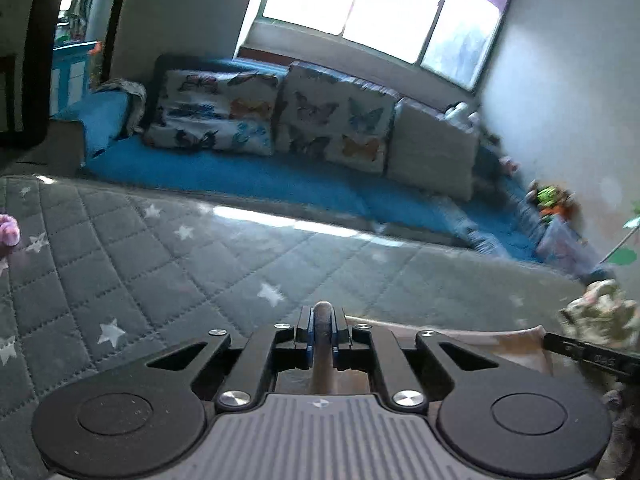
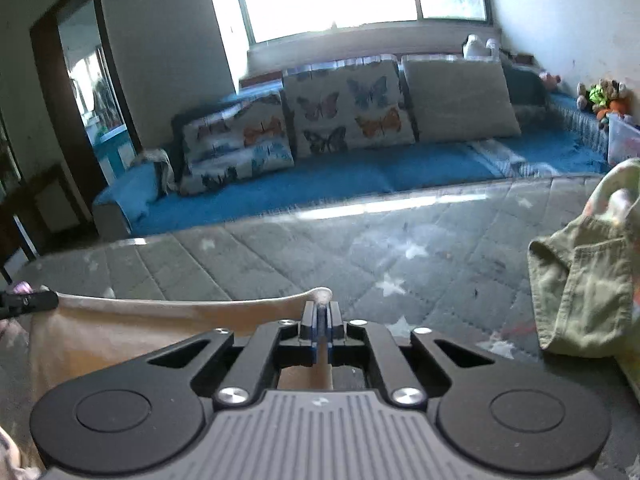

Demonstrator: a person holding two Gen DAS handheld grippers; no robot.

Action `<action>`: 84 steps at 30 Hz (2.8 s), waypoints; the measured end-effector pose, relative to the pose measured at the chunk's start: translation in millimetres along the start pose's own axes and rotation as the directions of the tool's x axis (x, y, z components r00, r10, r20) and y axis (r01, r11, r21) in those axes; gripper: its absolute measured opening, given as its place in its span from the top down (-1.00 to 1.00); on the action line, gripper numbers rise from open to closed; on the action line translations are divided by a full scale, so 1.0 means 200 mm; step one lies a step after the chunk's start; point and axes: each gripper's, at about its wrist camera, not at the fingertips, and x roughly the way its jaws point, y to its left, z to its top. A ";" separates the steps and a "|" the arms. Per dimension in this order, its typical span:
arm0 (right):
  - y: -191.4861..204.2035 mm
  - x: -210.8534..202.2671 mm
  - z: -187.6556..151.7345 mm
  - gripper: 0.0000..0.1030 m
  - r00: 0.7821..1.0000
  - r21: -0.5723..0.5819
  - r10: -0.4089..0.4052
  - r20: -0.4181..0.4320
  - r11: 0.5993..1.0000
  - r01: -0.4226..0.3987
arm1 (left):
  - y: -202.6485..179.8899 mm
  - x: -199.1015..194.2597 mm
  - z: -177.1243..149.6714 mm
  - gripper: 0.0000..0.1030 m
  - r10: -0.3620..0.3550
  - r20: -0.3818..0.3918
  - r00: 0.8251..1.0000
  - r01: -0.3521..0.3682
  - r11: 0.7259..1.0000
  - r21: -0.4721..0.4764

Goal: Fold clothes

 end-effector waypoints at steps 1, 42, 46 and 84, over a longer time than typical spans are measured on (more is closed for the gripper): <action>0.01 0.01 -0.01 0.85 1.000 -0.009 -0.003 -0.010 1.000 0.003 | 0.01 0.03 -0.01 0.80 0.010 -0.014 1.000 -0.010 1.000 -0.005; 0.47 -0.85 -0.73 0.90 0.945 -0.337 0.198 -0.259 0.899 -0.280 | -0.47 -0.61 -0.77 0.02 -0.201 -0.310 0.929 0.303 0.895 0.329; 0.47 -0.90 -0.73 0.95 0.956 -0.354 0.190 -0.223 0.898 -0.262 | -0.48 -0.61 -0.80 0.72 -0.172 -0.304 0.937 0.280 0.892 0.355; 0.20 -1.14 -0.83 0.56 0.964 -0.219 0.180 -0.198 0.950 -0.222 | -0.65 -0.60 -0.80 0.30 -0.298 -0.311 0.903 0.385 0.882 0.273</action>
